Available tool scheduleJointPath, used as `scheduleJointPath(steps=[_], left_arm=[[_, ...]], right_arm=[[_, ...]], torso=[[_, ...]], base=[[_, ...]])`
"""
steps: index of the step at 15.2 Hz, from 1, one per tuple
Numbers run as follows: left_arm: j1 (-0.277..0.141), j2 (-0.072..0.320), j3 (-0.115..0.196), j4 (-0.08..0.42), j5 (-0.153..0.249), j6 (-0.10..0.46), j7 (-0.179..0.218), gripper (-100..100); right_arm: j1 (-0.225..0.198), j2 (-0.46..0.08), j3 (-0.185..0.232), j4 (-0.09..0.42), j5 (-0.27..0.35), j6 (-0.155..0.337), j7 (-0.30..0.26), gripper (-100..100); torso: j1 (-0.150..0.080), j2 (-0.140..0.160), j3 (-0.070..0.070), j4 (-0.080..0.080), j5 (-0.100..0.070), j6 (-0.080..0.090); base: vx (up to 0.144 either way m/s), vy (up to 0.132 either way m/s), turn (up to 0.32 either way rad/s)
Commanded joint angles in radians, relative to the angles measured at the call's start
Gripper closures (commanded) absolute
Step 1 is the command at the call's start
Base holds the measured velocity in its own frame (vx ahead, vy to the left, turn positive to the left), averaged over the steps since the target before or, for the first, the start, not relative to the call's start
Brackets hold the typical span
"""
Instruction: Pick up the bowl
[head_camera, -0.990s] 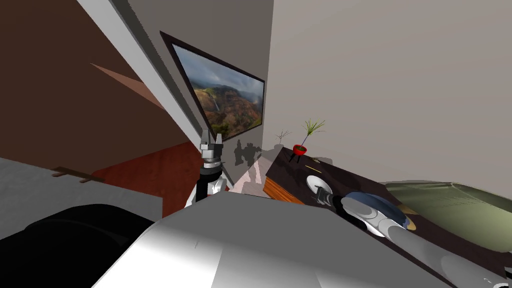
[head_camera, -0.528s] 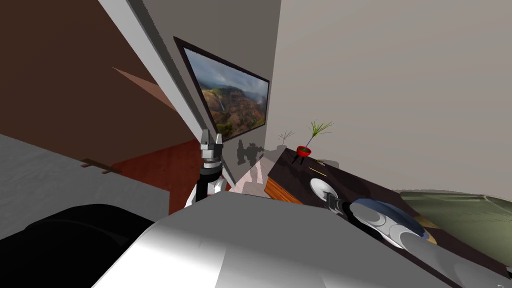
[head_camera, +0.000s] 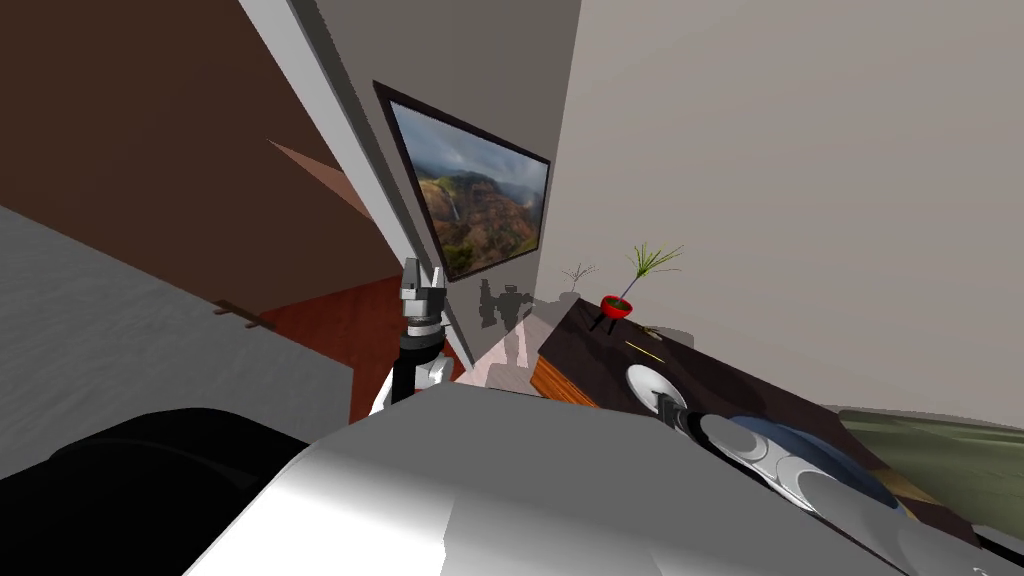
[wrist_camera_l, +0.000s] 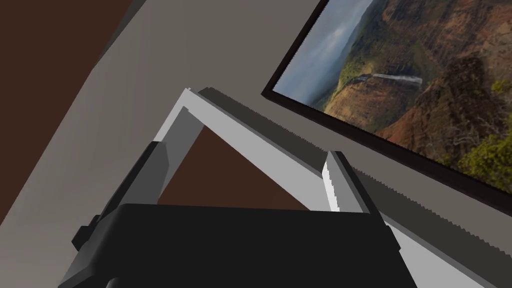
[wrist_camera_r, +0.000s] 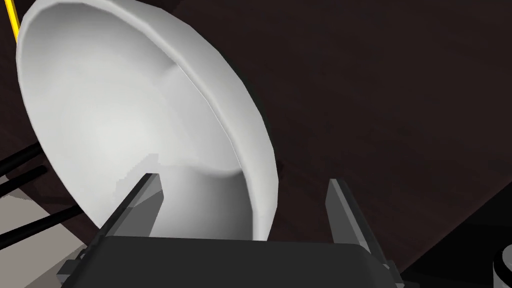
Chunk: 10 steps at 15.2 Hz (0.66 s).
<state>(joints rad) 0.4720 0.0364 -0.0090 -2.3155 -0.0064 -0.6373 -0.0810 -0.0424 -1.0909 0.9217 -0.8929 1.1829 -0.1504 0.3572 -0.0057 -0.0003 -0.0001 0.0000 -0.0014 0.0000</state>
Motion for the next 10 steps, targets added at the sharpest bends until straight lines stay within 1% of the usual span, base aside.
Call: scheduleJointPath(steps=[1, 2, 6, 7, 9, 10], left_arm=[[0.000, 0.000, 0.000, 0.000, 0.000, 0.000, 0.000, 0], [0.000, 0.000, 0.000, 0.000, 0.000, 0.000, 0.000, 0], [0.000, 0.000, 0.000, 0.000, 0.000, 0.000, 0.000, 0], [0.000, 0.000, 0.000, 0.000, 0.000, 0.000, 0.000, 0], [0.000, 0.000, 0.000, 0.000, 0.000, 0.000, 0.000, 0], [0.000, 0.000, 0.000, 0.000, 0.000, 0.000, 0.000, 0]], right_arm=[[0.000, 0.000, 0.000, 0.000, 0.000, 0.000, 0.000, -100], [0.000, 0.002, 0.002, 0.001, 0.000, 0.004, -0.003, 100], [0.000, 0.002, 0.003, 0.001, 0.000, 0.003, -0.003, 100], [0.003, -0.013, -0.019, -0.010, -0.002, -0.017, 0.019, 100], [-0.002, -0.047, -0.019, -0.042, 0.003, -0.035, 0.018, 100], [0.002, -0.035, -0.013, -0.032, 0.002, -0.020, 0.011, 100]], torso=[[0.000, 0.000, 0.000, 0.000, 0.000, 0.000], [0.001, 0.000, 0.000, 0.000, 0.000, 0.000], [0.004, -0.001, 0.000, 0.000, 0.001, 0.000], [0.005, -0.001, 0.000, 0.000, 0.001, 0.001], [0.008, 0.000, 0.000, 0.000, 0.003, 0.004], [0.010, 0.000, 0.001, 0.001, 0.003, 0.003]], base=[[-0.010, -0.046, 0.039], [-0.003, -0.017, 0.004], [-0.002, -0.003, 0.001], [0.015, 0.024, -0.186], [0.020, 0.076, -0.304], [0.005, 0.055, -0.096]])
